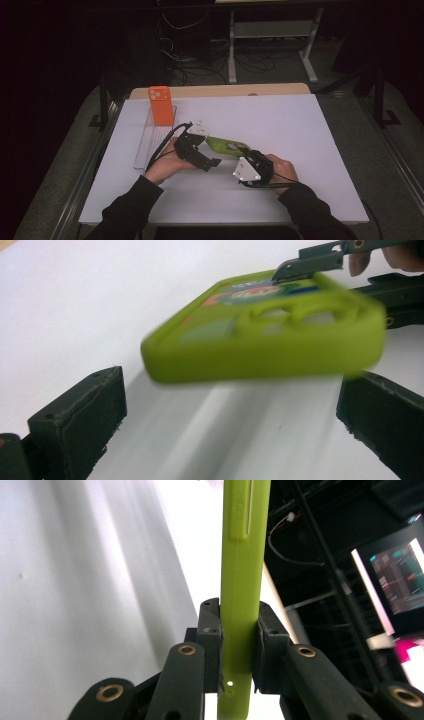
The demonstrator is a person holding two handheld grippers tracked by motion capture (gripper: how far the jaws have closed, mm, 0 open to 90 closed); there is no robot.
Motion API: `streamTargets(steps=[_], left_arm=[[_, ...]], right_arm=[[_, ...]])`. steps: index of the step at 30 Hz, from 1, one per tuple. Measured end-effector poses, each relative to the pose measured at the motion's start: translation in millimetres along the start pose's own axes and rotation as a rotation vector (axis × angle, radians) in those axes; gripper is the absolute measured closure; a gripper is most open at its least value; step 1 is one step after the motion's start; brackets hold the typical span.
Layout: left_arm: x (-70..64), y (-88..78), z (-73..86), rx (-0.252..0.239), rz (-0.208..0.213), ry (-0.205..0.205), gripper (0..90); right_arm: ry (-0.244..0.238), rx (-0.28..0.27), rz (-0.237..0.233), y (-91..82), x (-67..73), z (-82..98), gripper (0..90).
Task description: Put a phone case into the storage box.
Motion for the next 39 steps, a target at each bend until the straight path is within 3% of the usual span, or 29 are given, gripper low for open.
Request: streamTargets(steps=[1,2,5,7,8,12,15,16,21,26,31,39], left_arm=[[-0.3,-0.2,0.2,-0.002,-0.001,-0.019,0.0],[-0.7,-0.3,0.5,0.0,0.001,-0.033,0.0],[-1.4,0.8,-0.8,-0.015,0.004,-0.06,0.0],[-1.2,1.6,-1.5,-0.023,0.003,-0.061,0.0],[-1.1,1.9,-1.4,-0.023,0.002,-0.061,0.0],[3.7,0.5,-0.6,-0.011,-0.01,-0.006,0.0],[3.6,0.4,-2.0,-0.027,-0.019,-0.043,0.0],[3.8,0.4,-2.1,-0.028,-0.017,-0.046,0.0],[5.0,0.1,-1.3,-0.025,-0.02,-0.062,0.0],[5.4,-0.1,-2.4,-0.037,-0.021,-0.077,0.0],[8.6,-0.9,-4.6,-0.057,-0.031,-0.108,0.0],[13.5,-3.0,-18.2,-0.133,-0.01,-0.188,0.0]], right_arm=[[0.0,0.0,0.0,0.0,0.0,0.0,75.7],[0.053,-0.013,-0.006,0.0,-0.4,-0.9,75.7],[0.132,-0.02,-0.046,-0.5,-3.4,0.3,75.7],[0.219,-0.027,-0.084,-0.3,-5.7,1.2,75.7],[0.219,-0.027,-0.084,-0.3,-5.7,1.2,75.7],[0.359,-0.035,-0.13,1.0,-7.5,2.6,75.7],[0.442,-0.041,-0.17,1.3,-9.1,4.1,75.7],[0.45,-0.047,-0.176,1.8,-10.3,4.9,75.7],[0.6,-0.072,-0.24,1.1,-11.4,4.7,75.7],[0.7,-0.103,-0.288,0.7,-16.9,6.6,75.7],[0.878,-0.14,-0.365,1.2,-20.0,6.7,75.7],[0.89,-0.134,-0.373,1.4,-17.9,6.5,75.7]])
Point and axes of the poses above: each handheld gripper's, and its own axes: y roughly forward along the jaws, z roughly out of its underside, x roughly to its left, the point moved 9 cm from there along y, roughly forward along the jaws, and after that the axes turned 4 degrees about -z, right-handed, at the moved point
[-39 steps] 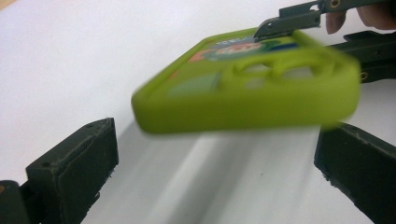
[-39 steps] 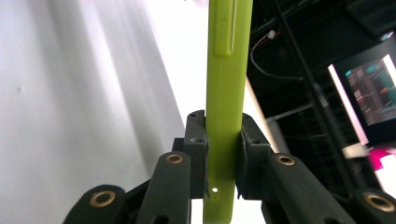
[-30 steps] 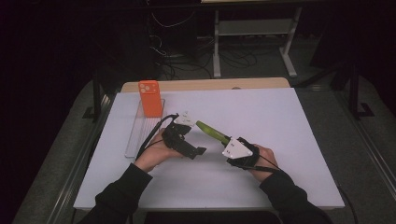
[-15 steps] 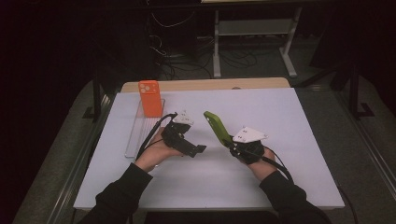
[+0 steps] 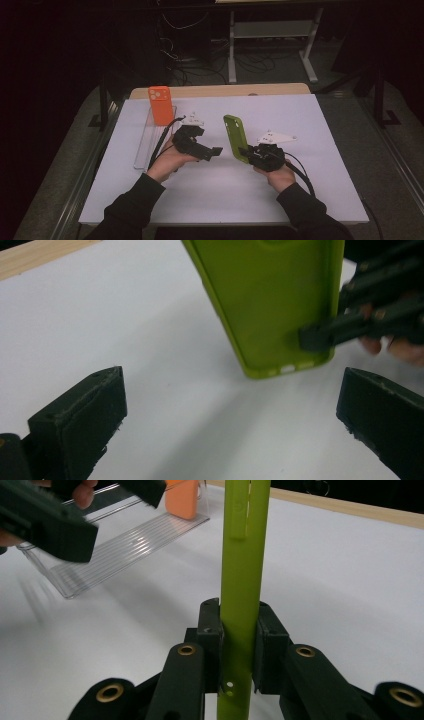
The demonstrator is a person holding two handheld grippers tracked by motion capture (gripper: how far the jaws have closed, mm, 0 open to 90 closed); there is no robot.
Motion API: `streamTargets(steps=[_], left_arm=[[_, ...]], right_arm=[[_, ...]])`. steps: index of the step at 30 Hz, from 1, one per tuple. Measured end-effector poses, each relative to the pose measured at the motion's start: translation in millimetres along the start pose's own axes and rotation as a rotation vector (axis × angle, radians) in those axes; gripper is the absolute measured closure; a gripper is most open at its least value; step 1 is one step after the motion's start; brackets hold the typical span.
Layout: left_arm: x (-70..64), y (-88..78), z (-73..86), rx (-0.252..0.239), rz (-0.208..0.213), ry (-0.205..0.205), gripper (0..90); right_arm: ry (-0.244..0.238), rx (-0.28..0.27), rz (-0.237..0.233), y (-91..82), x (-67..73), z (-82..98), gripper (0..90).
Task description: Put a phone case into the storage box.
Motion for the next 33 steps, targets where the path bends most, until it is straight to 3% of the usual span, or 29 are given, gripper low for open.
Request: streamTargets(steps=[2,3,5,8,11,17,22,27,31,33], left_arm=[[-1.2,1.2,-5.6,-0.031,0.005,-0.023,0.0],[0.3,0.8,-7.6,-0.034,0.004,-0.013,0.0],[-1.0,1.1,-13.1,-0.061,0.018,-0.044,0.0],[0.1,1.9,-20.1,-0.088,0.023,-0.039,0.0],[-3.5,3.6,-25.6,-0.105,0.049,-0.068,0.0],[-7.4,9.5,-34.8,-0.117,0.058,-0.047,0.0],[-11.1,14.9,-40.4,-0.138,0.066,-0.068,0.0],[-14.4,19.1,-44.9,-0.151,0.077,-0.035,0.0],[-14.3,21.7,-46.4,-0.162,0.065,-0.039,0.0],[-15.9,22.8,-46.9,-0.167,0.07,-0.072,0.0]], right_arm=[[-0.001,-0.001,-0.002,0.3,0.6,0.0,75.7],[0.007,0.003,-0.003,0.2,1.7,0.4,75.8],[0.014,-0.005,-0.009,0.4,2.7,-0.9,75.8],[0.007,-0.007,-0.004,0.7,2.9,-1.6,75.8],[0.019,-0.007,-0.008,1.0,5.4,-2.3,75.7],[0.001,-0.019,-0.013,3.6,10.0,-5.7,75.8],[-0.006,-0.026,-0.024,4.8,15.0,-7.5,75.8],[-0.008,-0.033,-0.041,4.7,21.8,-10.4,75.8],[-0.014,-0.039,-0.049,4.8,25.0,-12.1,75.8],[-0.019,-0.039,-0.05,5.2,26.2,-12.2,75.7]])
Point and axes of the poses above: each handheld gripper's, and its own axes: y roughly forward along the jaws, z roughly out of its underside, x roughly to its left, the point moved 9 cm from there along y, roughly forward along the jaws, and after that the axes turned 4 degrees about -z, right-handed, at the moved point
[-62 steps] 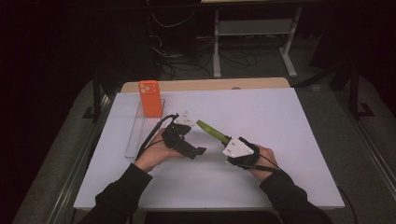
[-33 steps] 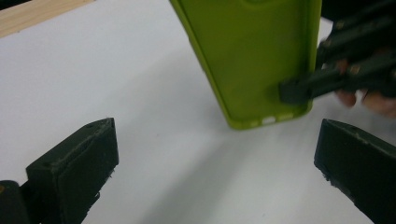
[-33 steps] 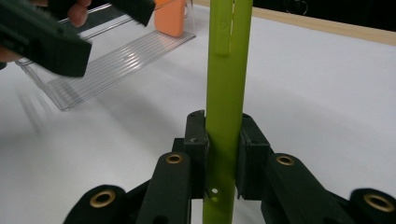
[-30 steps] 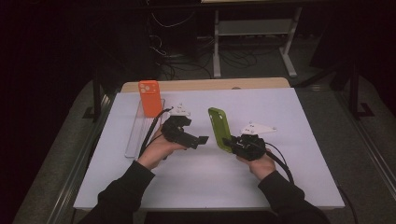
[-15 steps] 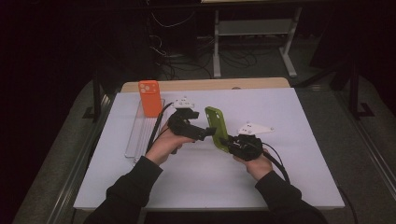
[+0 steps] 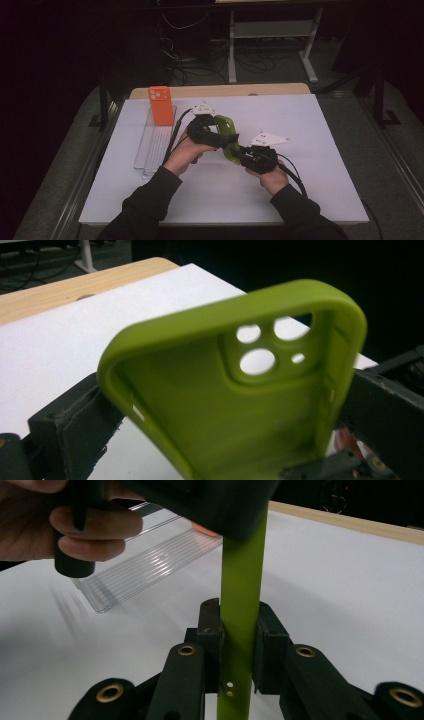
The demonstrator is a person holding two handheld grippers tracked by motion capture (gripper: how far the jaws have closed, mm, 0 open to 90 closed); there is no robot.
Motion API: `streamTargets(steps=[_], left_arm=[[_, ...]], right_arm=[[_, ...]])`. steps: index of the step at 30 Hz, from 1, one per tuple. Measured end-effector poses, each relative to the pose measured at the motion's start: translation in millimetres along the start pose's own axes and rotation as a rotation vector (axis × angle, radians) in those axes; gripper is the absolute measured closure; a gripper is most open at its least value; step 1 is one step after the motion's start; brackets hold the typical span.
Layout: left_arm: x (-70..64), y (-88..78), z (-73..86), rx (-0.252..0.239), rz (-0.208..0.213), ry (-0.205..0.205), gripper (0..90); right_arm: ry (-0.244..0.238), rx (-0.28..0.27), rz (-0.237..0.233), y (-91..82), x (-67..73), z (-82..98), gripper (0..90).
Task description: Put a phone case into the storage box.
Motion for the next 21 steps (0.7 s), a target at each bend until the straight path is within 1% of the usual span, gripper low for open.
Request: streamTargets(steps=[1,3,4,5,7,9,12,13,14,15,17,18,21], left_arm=[[0.7,0.0,0.2,0.002,-0.002,0.004,0.0],[1.3,-0.1,-0.8,-0.009,-0.009,-0.004,0.0],[2.3,-1.0,-1.6,-0.018,-0.012,0.0,3.9],[2.6,-1.5,-2.5,-0.027,-0.008,-0.001,3.9],[1.9,-1.6,-2.5,-0.031,-0.008,-0.014,6.1],[1.5,-0.9,-2.4,-0.038,-0.013,-0.014,7.2],[2.4,-1.4,-1.5,-0.036,-0.008,-0.025,8.5],[2.7,-1.3,-1.2,-0.033,-0.007,-0.023,9.0],[2.6,-0.7,-1.6,-0.042,-0.005,-0.018,9.3],[2.0,-0.8,-1.2,-0.04,-0.007,-0.024,9.6],[1.0,-0.9,-0.9,-0.042,-0.011,-0.024,10.3],[1.0,-1.0,-0.7,-0.04,-0.009,-0.022,10.8],[1.4,-2.2,-1.5,-0.043,0.007,-0.032,11.4]], right_arm=[[-0.002,0.003,0.0,0.1,0.3,0.5,75.8],[-0.005,0.004,0.0,0.9,0.6,0.9,75.7],[0.001,0.009,-0.001,1.0,0.9,1.6,75.8],[0.001,0.009,-0.001,1.0,0.9,1.6,75.8],[-0.004,0.008,0.002,1.7,0.9,1.7,75.7],[-0.008,0.011,0.003,2.3,0.9,2.3,75.7],[-0.016,0.017,0.008,3.0,0.4,3.4,75.7],[-0.014,0.02,0.011,3.2,0.6,3.9,75.7],[-0.015,0.022,0.011,3.4,0.8,4.3,75.7],[-0.018,0.023,0.011,3.7,0.7,4.7,75.7],[-0.029,0.027,0.015,4.1,-0.2,5.4,75.7],[-0.034,0.033,0.016,4.4,-0.2,6.3,75.6],[-0.036,0.035,0.017,4.2,0.4,6.5,75.5]])
Point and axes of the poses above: each handheld gripper's, and its own axes: y roughly forward along the jaws, z roughly out of its underside, x roughly to its left, the point moved 9 cm from there along y, roughly forward along the jaws, and after that the axes turned 4 degrees about -z, right-handed, at the moved point
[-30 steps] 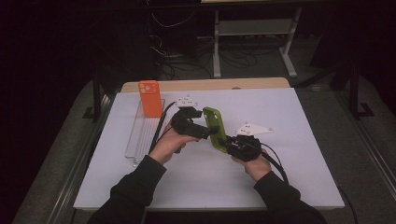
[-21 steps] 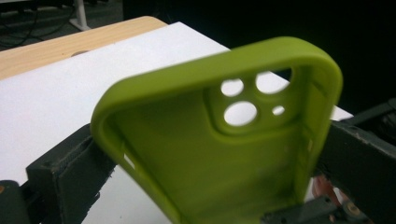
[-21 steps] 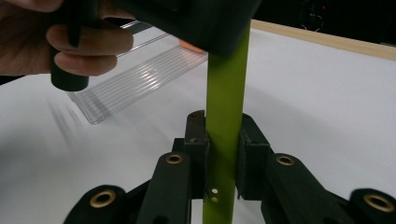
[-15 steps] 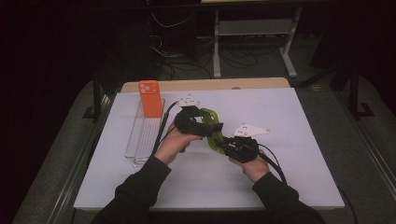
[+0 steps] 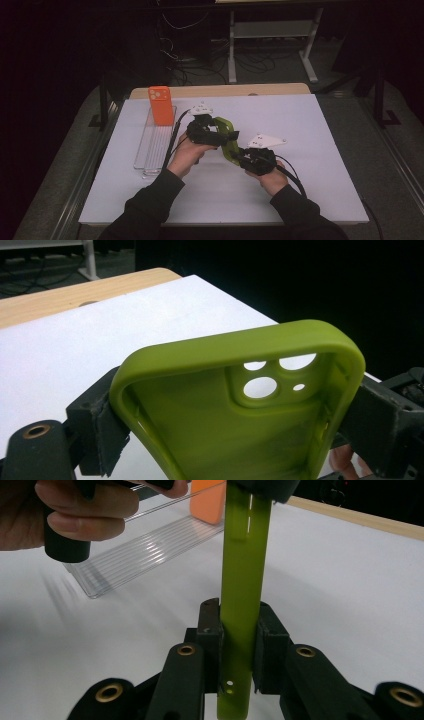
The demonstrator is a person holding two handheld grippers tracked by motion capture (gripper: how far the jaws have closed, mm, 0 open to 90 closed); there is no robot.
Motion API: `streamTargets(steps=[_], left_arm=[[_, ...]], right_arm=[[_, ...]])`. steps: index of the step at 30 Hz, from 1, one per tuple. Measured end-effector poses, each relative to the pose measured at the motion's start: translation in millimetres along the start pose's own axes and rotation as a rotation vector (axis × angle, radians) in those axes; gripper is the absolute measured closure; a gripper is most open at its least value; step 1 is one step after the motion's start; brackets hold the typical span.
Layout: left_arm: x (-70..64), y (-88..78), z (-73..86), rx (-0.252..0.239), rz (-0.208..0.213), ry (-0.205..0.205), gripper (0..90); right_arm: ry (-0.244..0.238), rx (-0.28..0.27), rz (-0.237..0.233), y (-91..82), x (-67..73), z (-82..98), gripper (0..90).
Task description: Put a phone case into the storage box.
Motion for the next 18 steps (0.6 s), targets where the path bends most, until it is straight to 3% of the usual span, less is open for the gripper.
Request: streamTargets(steps=[3,4,7,8,10,11,12,18], left_arm=[[-0.4,-1.6,-2.4,-0.013,0.008,-0.014,13.5],[0.3,-1.3,-2.5,-0.014,-0.002,-0.006,13.7],[2.9,0.1,-1.7,-0.009,0.004,0.01,13.7],[3.2,0.4,-1.4,-0.009,-0.001,-0.008,13.8],[5.5,-0.4,-2.2,-0.007,-0.008,-0.003,13.9],[6.3,-1.1,-3.5,-0.012,-0.012,-0.005,14.0],[8.5,-2.2,-4.2,-0.008,-0.017,0.008,14.0],[16.0,-2.7,-10.1,-0.017,-0.033,0.007,14.0]], right_arm=[[-0.003,0.001,0.004,-0.8,-0.2,-0.8,73.9],[-0.009,-0.005,0.002,-1.2,-0.6,-1.7,68.5],[-0.003,-0.011,-0.006,-2.8,-1.5,-3.1,70.6],[-0.004,-0.022,-0.006,-3.9,-2.7,-5.1,70.1],[-0.007,-0.027,-0.004,-6.6,-4.5,-6.7,61.6],[0.005,-0.01,-0.007,-9.6,-4.5,-4.7,50.3],[0.011,0.003,-0.005,-11.5,-4.4,-2.7,46.6],[-0.001,0.039,-0.008,-20.6,-10.1,5.9,34.0]])
Point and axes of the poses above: each handheld gripper's, and its own axes: y roughly forward along the jaws, z roughly out of its underside, x roughly to its left, the point moved 9 cm from there along y, roughly forward along the jaws, and after that the axes turned 4 degrees about -z, right-handed, at the moved point
